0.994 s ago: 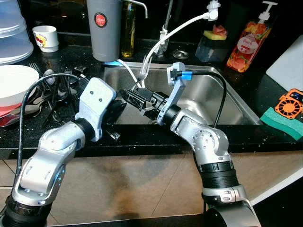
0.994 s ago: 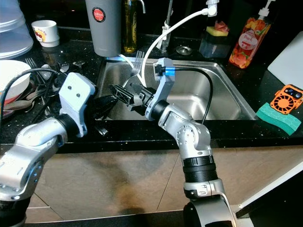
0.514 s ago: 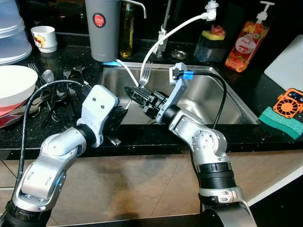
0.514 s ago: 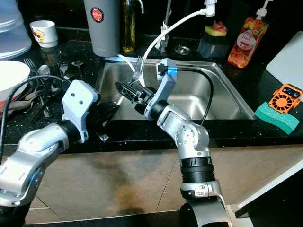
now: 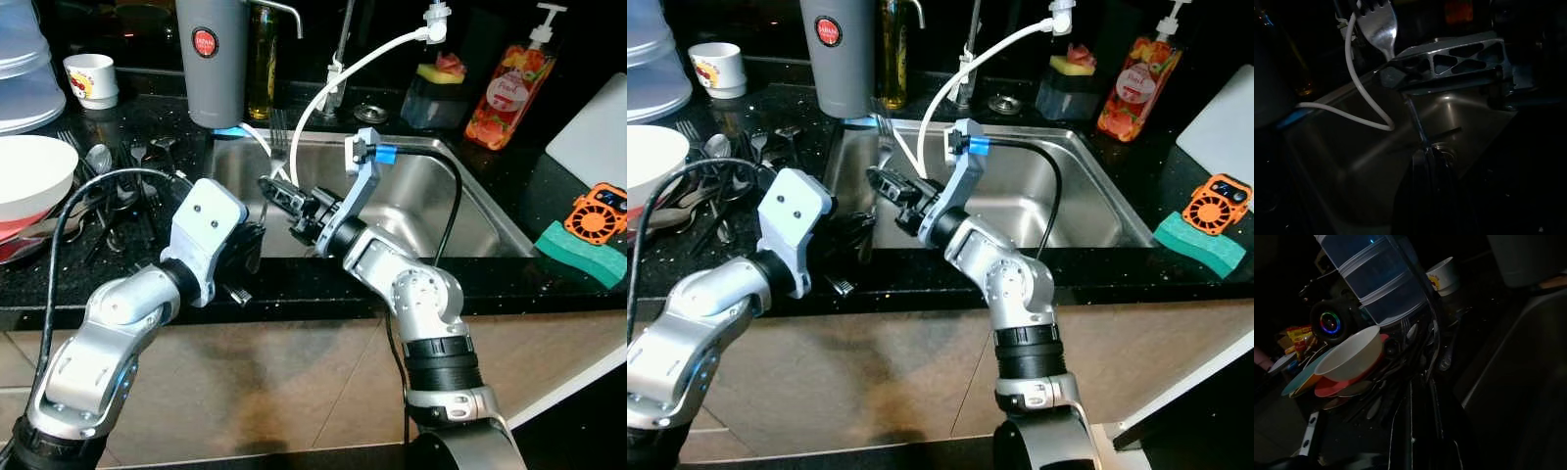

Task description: Kitchen organization

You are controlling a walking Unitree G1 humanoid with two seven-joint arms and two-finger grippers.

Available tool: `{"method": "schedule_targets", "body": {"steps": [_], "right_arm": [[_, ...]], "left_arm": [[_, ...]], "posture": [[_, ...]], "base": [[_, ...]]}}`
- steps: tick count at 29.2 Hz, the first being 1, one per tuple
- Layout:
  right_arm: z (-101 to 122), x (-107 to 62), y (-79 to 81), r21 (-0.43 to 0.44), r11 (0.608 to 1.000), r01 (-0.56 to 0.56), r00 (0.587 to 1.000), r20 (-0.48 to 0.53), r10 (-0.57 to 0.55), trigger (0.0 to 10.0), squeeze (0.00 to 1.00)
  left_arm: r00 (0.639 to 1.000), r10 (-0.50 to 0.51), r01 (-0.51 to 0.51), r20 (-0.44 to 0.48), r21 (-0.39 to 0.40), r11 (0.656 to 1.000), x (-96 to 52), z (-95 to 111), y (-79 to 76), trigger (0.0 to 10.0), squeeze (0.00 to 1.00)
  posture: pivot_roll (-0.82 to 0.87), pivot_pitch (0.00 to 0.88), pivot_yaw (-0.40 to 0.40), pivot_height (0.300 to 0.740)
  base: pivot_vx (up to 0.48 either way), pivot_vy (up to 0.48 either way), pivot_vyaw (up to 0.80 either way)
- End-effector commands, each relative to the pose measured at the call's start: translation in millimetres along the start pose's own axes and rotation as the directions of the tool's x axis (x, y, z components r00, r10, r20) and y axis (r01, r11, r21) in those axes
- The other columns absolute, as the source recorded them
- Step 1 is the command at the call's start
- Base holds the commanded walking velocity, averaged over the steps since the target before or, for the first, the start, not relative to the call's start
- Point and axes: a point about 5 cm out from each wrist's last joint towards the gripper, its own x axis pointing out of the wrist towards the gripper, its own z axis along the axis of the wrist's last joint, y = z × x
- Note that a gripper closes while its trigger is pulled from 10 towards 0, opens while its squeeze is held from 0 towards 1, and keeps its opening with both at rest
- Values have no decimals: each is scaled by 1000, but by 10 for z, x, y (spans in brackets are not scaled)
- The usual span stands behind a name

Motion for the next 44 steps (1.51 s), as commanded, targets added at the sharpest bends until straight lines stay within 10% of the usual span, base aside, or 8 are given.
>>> {"method": "schedule_targets", "body": {"steps": [1,9,10,12,14,20,22,44], "right_arm": [[-17,-67,-71,3,999,40,999,-6,-40,0,0],[-37,-118,-86,10,998,67,998,-1,-67,0,0],[-34,-121,-90,13,997,74,997,3,-74,0,0],[-17,-126,-103,19,996,93,995,19,-93,0,0],[26,-139,-145,25,991,129,990,46,-130,0,0],[192,-224,-279,33,975,221,967,121,-224,0,0],[232,-231,-300,32,970,242,960,139,-244,0,0],[495,-319,-403,6,927,376,899,240,-366,0,0]], "left_arm": [[1000,-18,18,12,-15,1000,-16,5,-62,0,0],[1000,3,-3,7,-25,1000,-81,-24,-71,0,0],[1000,25,-25,3,-20,999,-78,-22,-46,10000,0],[998,62,-62,-5,-21,998,-81,-22,-1,10000,0],[995,103,-104,-13,-41,994,-101,-25,48,10000,1000],[968,250,-250,-4,-82,965,-246,-10,180,10000,1000],[959,284,-281,12,-117,953,-296,-16,207,10000,0],[891,453,-453,-21,-106,885,-455,-260,350,10000,0]], "posture": [[98,102,-83,740],[98,100,-93,740],[98,100,-92,740],[98,100,-91,740],[99,102,-88,740],[102,104,-86,740],[102,105,-88,740],[117,113,-101,740]], "base": [[0,0,0],[0,0,0],[0,0,0],[0,0,0],[0,0,0],[0,0,0],[0,0,0],[0,0,0]]}}
